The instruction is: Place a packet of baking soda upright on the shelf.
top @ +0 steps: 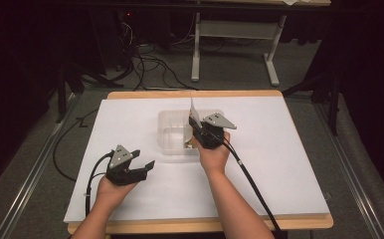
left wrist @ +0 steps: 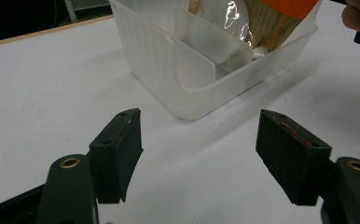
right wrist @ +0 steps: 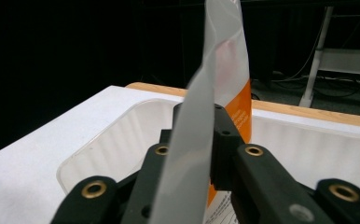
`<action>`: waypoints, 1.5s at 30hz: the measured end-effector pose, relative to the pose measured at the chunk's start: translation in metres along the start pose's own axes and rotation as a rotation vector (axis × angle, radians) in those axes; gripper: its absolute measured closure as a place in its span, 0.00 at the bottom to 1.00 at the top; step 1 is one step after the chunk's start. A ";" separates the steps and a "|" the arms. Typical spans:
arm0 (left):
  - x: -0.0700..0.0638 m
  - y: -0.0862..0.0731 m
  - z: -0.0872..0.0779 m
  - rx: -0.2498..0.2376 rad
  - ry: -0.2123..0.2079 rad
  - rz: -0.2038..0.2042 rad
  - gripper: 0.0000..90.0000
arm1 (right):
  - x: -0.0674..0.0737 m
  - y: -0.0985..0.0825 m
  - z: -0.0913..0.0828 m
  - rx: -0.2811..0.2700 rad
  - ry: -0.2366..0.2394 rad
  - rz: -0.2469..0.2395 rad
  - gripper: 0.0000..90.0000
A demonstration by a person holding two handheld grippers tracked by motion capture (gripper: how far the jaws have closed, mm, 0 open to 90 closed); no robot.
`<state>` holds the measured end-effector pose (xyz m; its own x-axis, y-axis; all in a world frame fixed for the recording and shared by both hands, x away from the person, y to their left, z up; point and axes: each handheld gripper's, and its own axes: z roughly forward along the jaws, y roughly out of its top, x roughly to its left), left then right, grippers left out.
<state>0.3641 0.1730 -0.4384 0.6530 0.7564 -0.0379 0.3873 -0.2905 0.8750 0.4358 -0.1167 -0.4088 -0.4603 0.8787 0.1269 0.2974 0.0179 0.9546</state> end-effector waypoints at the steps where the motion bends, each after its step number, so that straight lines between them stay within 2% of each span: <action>1: 0.000 0.000 0.000 0.000 0.000 0.000 0.35 | 0.000 0.001 0.000 -0.002 0.003 -0.003 0.89; 7: 0.001 0.000 -0.001 0.001 -0.001 0.000 0.35 | 0.002 0.005 -0.002 0.006 0.004 -0.012 0.74; 17: 0.000 0.000 0.000 0.000 0.001 0.001 0.35 | 0.000 0.014 -0.006 0.016 -0.017 -0.009 0.40; 24: 0.000 0.000 0.000 0.002 0.000 0.001 0.35 | -0.003 0.017 -0.010 0.024 -0.026 -0.010 0.24; 28: 0.000 0.000 0.000 0.004 0.001 0.002 0.35 | -0.003 0.018 -0.012 0.029 -0.020 -0.013 0.19; 35: 0.000 0.000 0.000 0.005 0.000 0.004 0.35 | -0.003 0.016 -0.019 0.034 -0.011 -0.016 0.19; 45: 0.001 0.000 -0.001 0.002 0.000 0.005 0.35 | -0.005 0.010 -0.041 0.043 0.016 -0.022 0.19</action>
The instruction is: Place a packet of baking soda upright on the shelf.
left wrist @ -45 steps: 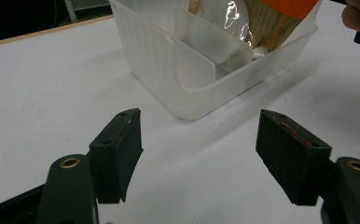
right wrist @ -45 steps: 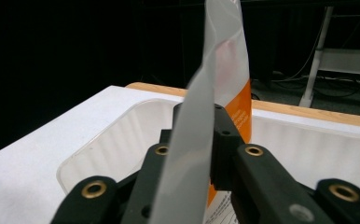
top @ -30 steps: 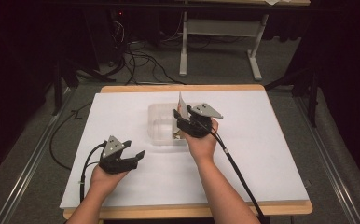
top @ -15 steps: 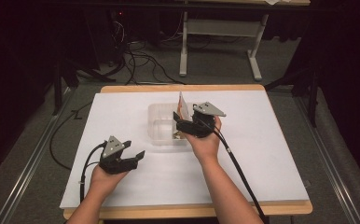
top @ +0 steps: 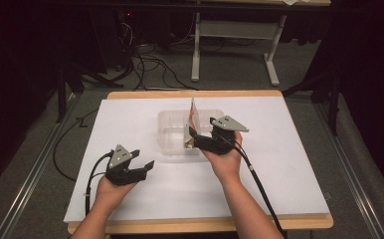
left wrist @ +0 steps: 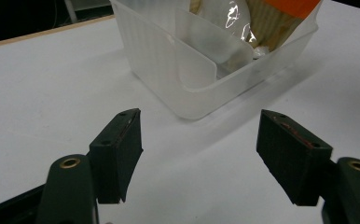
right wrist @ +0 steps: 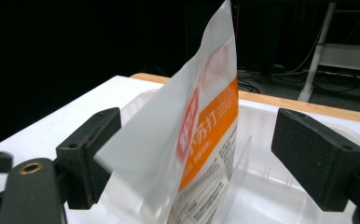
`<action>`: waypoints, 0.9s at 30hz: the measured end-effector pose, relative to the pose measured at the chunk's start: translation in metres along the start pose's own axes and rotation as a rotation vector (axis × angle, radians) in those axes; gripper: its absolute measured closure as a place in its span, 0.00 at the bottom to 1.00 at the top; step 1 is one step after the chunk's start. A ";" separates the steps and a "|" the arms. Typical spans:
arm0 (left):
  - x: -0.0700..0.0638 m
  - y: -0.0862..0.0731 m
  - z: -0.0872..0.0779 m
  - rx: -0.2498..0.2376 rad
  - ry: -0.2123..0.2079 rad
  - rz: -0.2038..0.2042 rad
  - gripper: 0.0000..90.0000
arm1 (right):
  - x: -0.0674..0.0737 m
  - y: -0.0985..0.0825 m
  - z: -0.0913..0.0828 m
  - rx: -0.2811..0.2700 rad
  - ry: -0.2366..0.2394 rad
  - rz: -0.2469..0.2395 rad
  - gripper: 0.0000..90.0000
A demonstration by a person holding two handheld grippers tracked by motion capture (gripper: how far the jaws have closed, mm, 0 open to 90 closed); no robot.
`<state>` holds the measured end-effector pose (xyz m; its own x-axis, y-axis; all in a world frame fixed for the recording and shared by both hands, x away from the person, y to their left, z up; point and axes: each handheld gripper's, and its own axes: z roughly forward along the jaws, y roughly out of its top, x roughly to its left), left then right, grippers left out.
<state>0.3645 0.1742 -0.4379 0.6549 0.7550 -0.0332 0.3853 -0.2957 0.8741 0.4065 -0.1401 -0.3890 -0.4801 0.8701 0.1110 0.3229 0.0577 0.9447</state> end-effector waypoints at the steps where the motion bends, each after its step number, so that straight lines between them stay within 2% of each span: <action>1: 0.000 0.000 0.000 0.000 -0.001 0.001 0.35 | 0.000 -0.001 -0.003 0.000 0.002 0.001 0.19; 15: 0.002 0.000 -0.001 0.002 0.003 0.004 0.35 | -0.001 -0.023 -0.047 0.029 0.024 -0.037 0.22; 16: 0.002 0.000 -0.001 0.004 0.003 0.005 0.35 | -0.003 -0.028 -0.058 0.035 0.031 -0.038 0.22; 21: 0.001 0.000 -0.001 0.006 0.003 0.005 0.35 | -0.012 -0.038 -0.080 0.048 0.019 -0.047 0.23; 24: 0.000 -0.001 -0.001 0.007 0.005 0.005 0.35 | -0.024 -0.043 -0.095 0.058 -0.009 -0.053 0.24; 27: 0.000 -0.001 -0.001 0.013 0.004 0.009 0.35 | -0.038 -0.049 -0.110 0.078 -0.056 -0.064 0.24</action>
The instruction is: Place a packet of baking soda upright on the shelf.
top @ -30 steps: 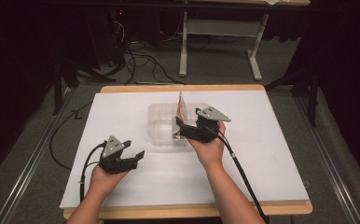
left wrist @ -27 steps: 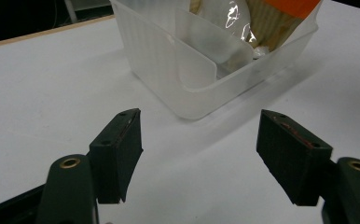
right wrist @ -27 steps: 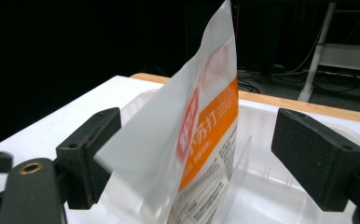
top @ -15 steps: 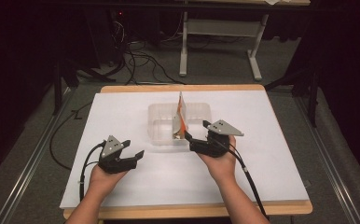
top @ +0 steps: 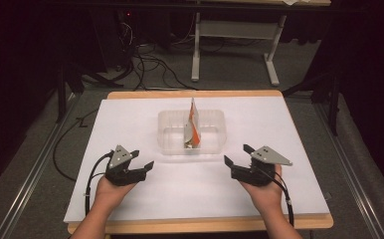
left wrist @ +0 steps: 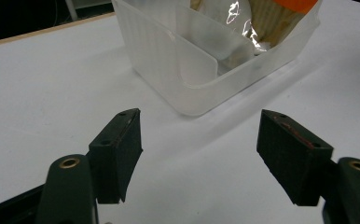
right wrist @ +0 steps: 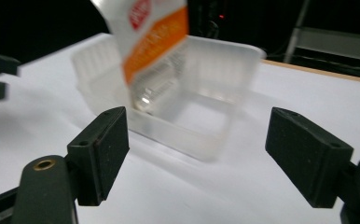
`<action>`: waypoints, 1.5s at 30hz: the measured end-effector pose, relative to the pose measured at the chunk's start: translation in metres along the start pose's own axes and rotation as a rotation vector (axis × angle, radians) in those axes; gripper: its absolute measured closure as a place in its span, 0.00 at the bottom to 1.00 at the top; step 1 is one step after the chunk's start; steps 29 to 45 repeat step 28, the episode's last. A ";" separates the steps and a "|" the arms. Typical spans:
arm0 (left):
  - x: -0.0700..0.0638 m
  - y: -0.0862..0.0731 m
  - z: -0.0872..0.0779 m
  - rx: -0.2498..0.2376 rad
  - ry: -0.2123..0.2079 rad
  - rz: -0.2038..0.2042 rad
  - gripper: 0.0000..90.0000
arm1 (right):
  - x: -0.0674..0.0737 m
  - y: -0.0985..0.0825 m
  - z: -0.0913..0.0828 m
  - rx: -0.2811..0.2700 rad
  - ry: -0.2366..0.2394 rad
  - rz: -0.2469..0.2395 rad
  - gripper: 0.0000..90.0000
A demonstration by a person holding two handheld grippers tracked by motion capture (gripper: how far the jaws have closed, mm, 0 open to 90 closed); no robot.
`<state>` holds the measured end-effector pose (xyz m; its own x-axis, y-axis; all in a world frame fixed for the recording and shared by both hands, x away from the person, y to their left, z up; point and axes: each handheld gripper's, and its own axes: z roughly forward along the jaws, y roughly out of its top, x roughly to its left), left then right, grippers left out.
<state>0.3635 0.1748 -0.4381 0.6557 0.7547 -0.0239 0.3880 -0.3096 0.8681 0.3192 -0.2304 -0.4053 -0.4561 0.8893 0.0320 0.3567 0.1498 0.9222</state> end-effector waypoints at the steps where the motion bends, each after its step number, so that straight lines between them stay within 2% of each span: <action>1: 0.000 0.000 0.000 0.002 0.000 0.002 0.35 | -0.006 -0.003 -0.005 0.004 -0.019 -0.007 0.25; 6: -0.001 -0.001 0.001 0.005 0.002 -0.001 0.34 | -0.040 -0.019 -0.033 0.035 -0.105 -0.003 0.26; 11: -0.002 -0.001 0.001 0.010 0.004 -0.003 0.34 | -0.068 -0.045 -0.058 0.054 -0.162 0.012 0.28; 12: -0.002 -0.001 0.001 0.008 0.004 -0.006 0.34 | -0.074 -0.050 -0.060 0.072 -0.173 0.021 0.28; 14: -0.003 -0.001 0.002 0.011 0.004 -0.003 0.35 | -0.087 -0.056 -0.061 0.094 -0.197 0.079 0.28; 18: -0.003 -0.001 0.003 0.018 0.006 0.000 0.35 | -0.100 -0.061 -0.056 0.112 -0.244 0.116 0.28; 27: -0.002 0.000 0.002 0.010 0.003 -0.010 0.35 | -0.101 -0.061 -0.059 0.102 -0.249 0.141 0.29; 45: -0.002 0.000 0.002 0.010 0.003 -0.010 0.35 | -0.101 -0.061 -0.059 0.102 -0.249 0.141 0.29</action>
